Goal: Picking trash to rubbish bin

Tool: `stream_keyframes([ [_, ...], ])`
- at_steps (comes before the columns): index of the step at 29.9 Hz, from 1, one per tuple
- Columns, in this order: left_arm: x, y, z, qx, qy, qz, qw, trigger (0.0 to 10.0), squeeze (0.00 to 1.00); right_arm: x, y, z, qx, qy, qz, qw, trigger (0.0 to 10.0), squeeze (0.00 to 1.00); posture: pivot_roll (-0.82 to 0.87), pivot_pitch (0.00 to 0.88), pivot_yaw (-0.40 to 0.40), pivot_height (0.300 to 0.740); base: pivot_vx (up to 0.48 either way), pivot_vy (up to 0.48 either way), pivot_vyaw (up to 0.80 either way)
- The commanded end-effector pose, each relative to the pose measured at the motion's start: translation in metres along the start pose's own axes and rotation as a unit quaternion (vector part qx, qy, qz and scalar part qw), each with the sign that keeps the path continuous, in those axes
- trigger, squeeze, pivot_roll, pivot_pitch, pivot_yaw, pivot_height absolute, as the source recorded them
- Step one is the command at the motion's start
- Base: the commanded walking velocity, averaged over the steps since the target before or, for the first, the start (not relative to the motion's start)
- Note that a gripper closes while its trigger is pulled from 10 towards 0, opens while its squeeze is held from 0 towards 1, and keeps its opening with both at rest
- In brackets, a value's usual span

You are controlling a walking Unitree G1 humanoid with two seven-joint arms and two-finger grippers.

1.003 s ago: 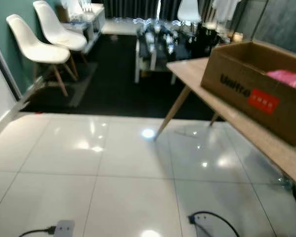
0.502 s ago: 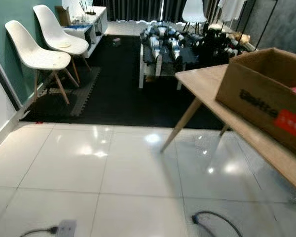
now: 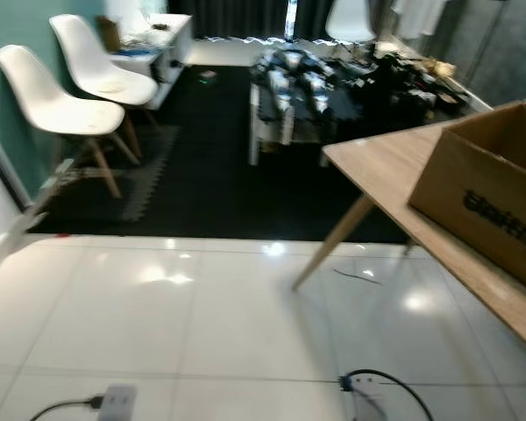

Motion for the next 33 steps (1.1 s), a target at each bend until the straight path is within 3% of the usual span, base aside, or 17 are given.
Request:
stream_keyframes([
  [1,0.003,0.001,-0.002,-0.002,-0.004,-0.007,1.000,10.0,0.00,0.003,-0.001,-0.007,-0.008,-0.004,-0.003,1.000,10.0,0.00,0.07,0.000,0.012,0.740,0.000,0.000,-0.77],
  [33,0.037,0.004,-0.011,-0.021,-0.005,-0.055,0.998,10.0,0.00,0.002,-0.001,-0.009,-0.016,0.001,0.000,1.000,10.0,0.00,0.06,0.000,0.021,0.740,0.000,0.000,-0.77],
])
Point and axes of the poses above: a point about 5 cm out from each wrist's last joint towards the gripper, its own y axis pointing out of the wrist towards the gripper, its own x axis along the axis of the wrist's last joint, z = x × y, the point moved 5 cm from there along y, pointing out of the wrist towards the gripper, and after that the axes turned 2 degrees about y, right-handed, at the moved point
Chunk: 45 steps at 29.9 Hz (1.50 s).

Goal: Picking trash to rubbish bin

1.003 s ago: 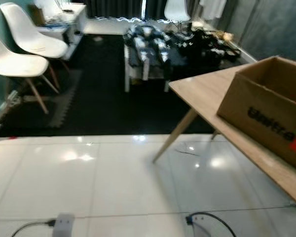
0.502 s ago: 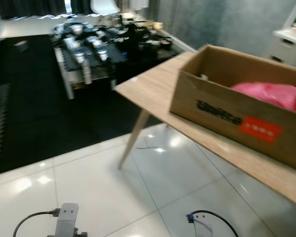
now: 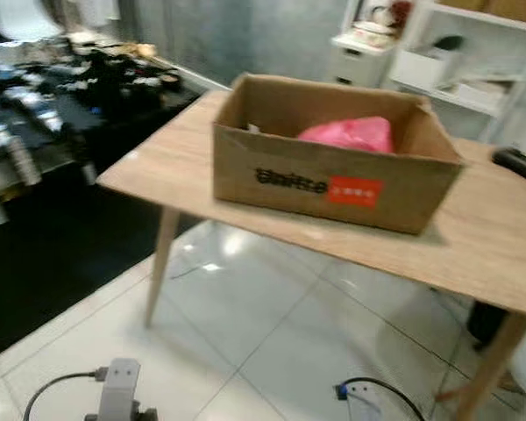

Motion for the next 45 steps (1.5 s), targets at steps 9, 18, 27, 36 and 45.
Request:
stream_keyframes([
  [9,0.024,-0.001,0.025,0.052,-0.053,-0.043,0.996,10.0,0.00,0.009,0.000,0.000,0.008,0.022,-0.025,0.999,10.0,0.00,0.06,0.000,0.021,0.740,0.000,0.000,-0.78],
  [18,0.098,-0.027,0.113,0.189,-0.165,-0.180,0.951,10.0,0.00,0.092,-0.011,0.008,0.080,0.097,-0.175,0.977,10.0,0.00,0.05,0.000,0.019,0.740,0.000,0.000,-0.25],
  [27,0.192,-0.084,0.181,0.234,-0.217,-0.364,0.875,10.0,0.00,0.190,-0.069,0.036,0.306,0.001,-0.353,0.884,10.0,0.00,0.05,0.000,0.019,0.740,0.000,0.000,0.00],
  [36,0.281,-0.155,0.200,0.169,-0.210,-0.551,0.790,10.0,0.00,0.215,-0.146,0.047,0.480,-0.179,-0.401,0.759,10.0,0.00,0.03,0.009,0.023,0.740,0.000,0.000,0.00],
  [45,0.349,-0.213,0.164,-0.011,-0.155,-0.685,0.712,10.0,0.00,0.255,-0.196,0.039,0.450,-0.207,-0.495,0.714,10.0,0.00,0.02,0.019,0.026,0.740,0.000,0.000,0.00],
])
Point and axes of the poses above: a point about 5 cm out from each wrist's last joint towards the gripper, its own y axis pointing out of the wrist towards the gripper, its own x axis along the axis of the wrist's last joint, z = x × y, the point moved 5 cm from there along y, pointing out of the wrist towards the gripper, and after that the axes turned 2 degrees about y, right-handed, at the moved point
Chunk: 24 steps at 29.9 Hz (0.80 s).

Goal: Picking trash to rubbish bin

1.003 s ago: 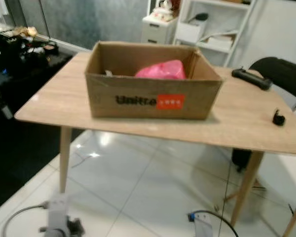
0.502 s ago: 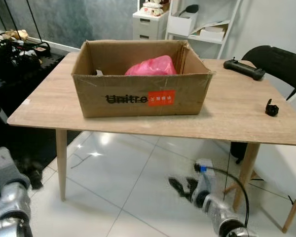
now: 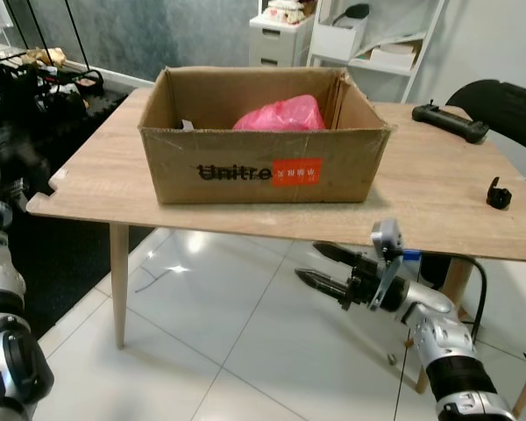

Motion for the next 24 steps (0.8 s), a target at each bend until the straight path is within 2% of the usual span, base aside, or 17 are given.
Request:
stream_keyframes([
  [1,0.006,0.004,-0.011,-0.038,-0.023,-0.011,0.999,10.0,0.00,0.014,-0.001,-0.005,-0.017,-0.017,-0.018,1.000,10.0,0.00,0.02,0.019,0.026,0.740,0.000,0.000,0.00],
  [3,0.024,0.011,-0.046,-0.127,-0.064,-0.056,0.988,10.0,0.00,0.033,-0.001,-0.010,-0.041,-0.046,-0.032,0.998,10.0,0.00,0.01,0.022,0.028,0.740,0.000,0.000,0.00],
  [4,0.034,0.010,-0.070,-0.184,-0.086,-0.079,0.976,10.0,0.00,0.042,-0.002,-0.009,-0.043,-0.061,-0.035,0.997,10.0,0.00,0.02,0.024,0.028,0.740,0.349,0.000,0.00],
  [5,0.034,0.010,-0.070,-0.184,-0.086,-0.079,0.976,10.0,0.00,0.042,-0.002,-0.009,-0.043,-0.061,-0.035,0.997,10.0,0.00,0.02,0.024,0.028,0.740,0.349,0.000,0.00],
  [6,0.041,0.007,-0.091,-0.232,-0.102,-0.091,0.963,10.0,0.00,0.051,-0.004,-0.007,-0.043,-0.075,-0.041,0.995,10.0,0.00,0.02,0.025,0.027,0.740,0.480,0.000,0.00],
  [8,0.047,0.002,-0.118,-0.289,-0.113,-0.100,0.945,10.0,0.00,0.064,-0.007,-0.004,-0.042,-0.088,-0.052,0.994,10.0,0.00,0.02,0.024,0.027,0.740,0.480,0.000,0.00],
  [9,0.047,0.000,-0.126,-0.303,-0.113,-0.100,0.941,10.0,0.00,0.069,-0.009,-0.003,-0.042,-0.090,-0.057,0.993,10.0,0.00,0.02,0.024,0.027,0.740,0.480,0.000,0.00],
  [10,0.047,0.000,-0.126,-0.303,-0.113,-0.100,0.941,10.0,0.00,0.069,-0.009,-0.003,-0.042,-0.090,-0.057,0.993,10.0,0.00,0.02,0.024,0.027,0.740,0.480,0.000,0.00],
  [13,0.057,-0.011,-0.156,-0.371,-0.131,-0.109,0.913,10.0,0.00,0.079,-0.020,0.004,-0.031,-0.087,-0.069,0.993,10.0,0.00,0.02,0.025,0.021,0.740,0.480,0.000,0.00],
  [15,0.063,-0.019,-0.172,-0.406,-0.140,-0.111,0.896,10.0,0.00,0.079,-0.025,0.016,-0.008,-0.081,-0.066,0.995,10.0,0.00,0.01,0.028,0.020,0.740,0.480,0.000,0.00],
  [16,0.063,-0.019,-0.172,-0.406,-0.140,-0.111,0.896,10.0,0.00,0.079,-0.025,0.016,-0.008,-0.081,-0.066,0.995,10.0,0.00,0.01,0.028,0.020,0.740,0.480,0.000,0.00],
  [18,0.066,-0.027,-0.183,-0.434,-0.147,-0.106,0.883,10.0,0.00,0.080,-0.028,0.031,0.018,-0.075,-0.066,0.995,10.0,0.00,0.01,0.028,0.020,0.740,0.480,0.000,0.00],
  [19,0.066,-0.027,-0.183,-0.434,-0.147,-0.106,0.883,10.0,0.00,0.080,-0.028,0.031,0.018,-0.075,-0.066,0.995,10.0,0.00,0.01,0.028,0.020,0.740,0.480,0.000,0.00],
  [22,0.064,-0.032,-0.193,-0.448,-0.148,-0.096,0.877,10.0,0.00,0.083,-0.030,0.047,0.041,-0.074,-0.056,0.995,10.0,0.00,0.00,0.035,0.022,0.740,0.480,0.000,0.00],
  [24,0.064,-0.034,-0.196,-0.452,-0.149,-0.092,0.874,10.0,0.00,0.087,-0.031,0.051,0.037,-0.078,-0.054,0.995,10.0,0.00,-0.01,0.037,0.021,0.740,0.480,0.000,0.00],
])
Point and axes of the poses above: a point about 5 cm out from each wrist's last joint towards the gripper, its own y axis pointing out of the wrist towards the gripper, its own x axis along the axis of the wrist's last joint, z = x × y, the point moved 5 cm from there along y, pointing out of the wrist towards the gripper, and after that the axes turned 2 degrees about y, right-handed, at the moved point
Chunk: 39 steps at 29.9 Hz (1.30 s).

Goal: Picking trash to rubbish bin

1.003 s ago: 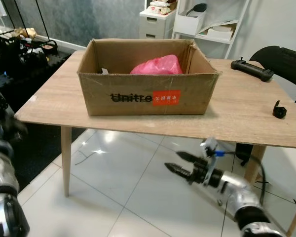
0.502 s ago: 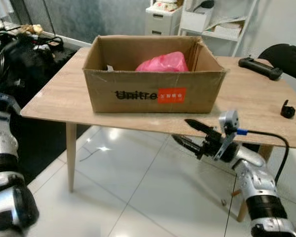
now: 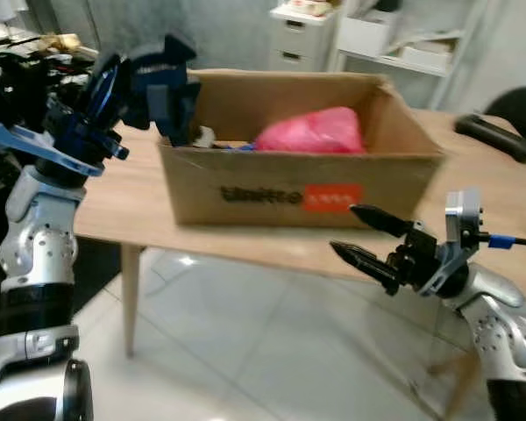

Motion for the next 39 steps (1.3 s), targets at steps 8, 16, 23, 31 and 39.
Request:
stream_keyframes([
  [8,-0.011,0.005,-0.016,-0.028,-0.032,0.030,0.999,10.0,0.00,0.013,-0.002,0.007,-0.010,-0.008,0.005,1.000,10.0,0.00,-0.02,0.034,0.015,0.740,0.324,0.000,0.00],
  [16,-0.009,0.008,-0.055,-0.141,-0.055,0.050,0.987,10.0,0.00,0.073,0.002,0.058,0.098,-0.046,-0.060,0.992,10.0,0.00,-0.03,0.028,0.018,0.740,0.000,0.000,0.00],
  [23,-0.012,0.006,-0.077,-0.197,-0.074,0.064,0.976,10.0,0.00,0.105,-0.004,0.075,0.120,-0.094,-0.086,0.985,10.0,0.00,-0.05,0.024,0.020,0.740,0.000,0.000,0.00],
  [31,-0.015,0.012,-0.084,-0.201,-0.087,0.060,0.974,10.0,0.00,0.115,-0.025,0.007,-0.096,-0.174,-0.027,0.980,10.0,0.00,-0.07,0.043,0.024,0.740,0.000,0.000,0.00],
  [39,-0.014,0.019,-0.086,-0.193,-0.087,0.048,0.976,10.0,0.00,0.089,-0.043,-0.031,-0.191,-0.168,0.071,0.964,10.0,0.00,-0.07,0.049,0.027,0.740,0.000,0.000,0.00],
])
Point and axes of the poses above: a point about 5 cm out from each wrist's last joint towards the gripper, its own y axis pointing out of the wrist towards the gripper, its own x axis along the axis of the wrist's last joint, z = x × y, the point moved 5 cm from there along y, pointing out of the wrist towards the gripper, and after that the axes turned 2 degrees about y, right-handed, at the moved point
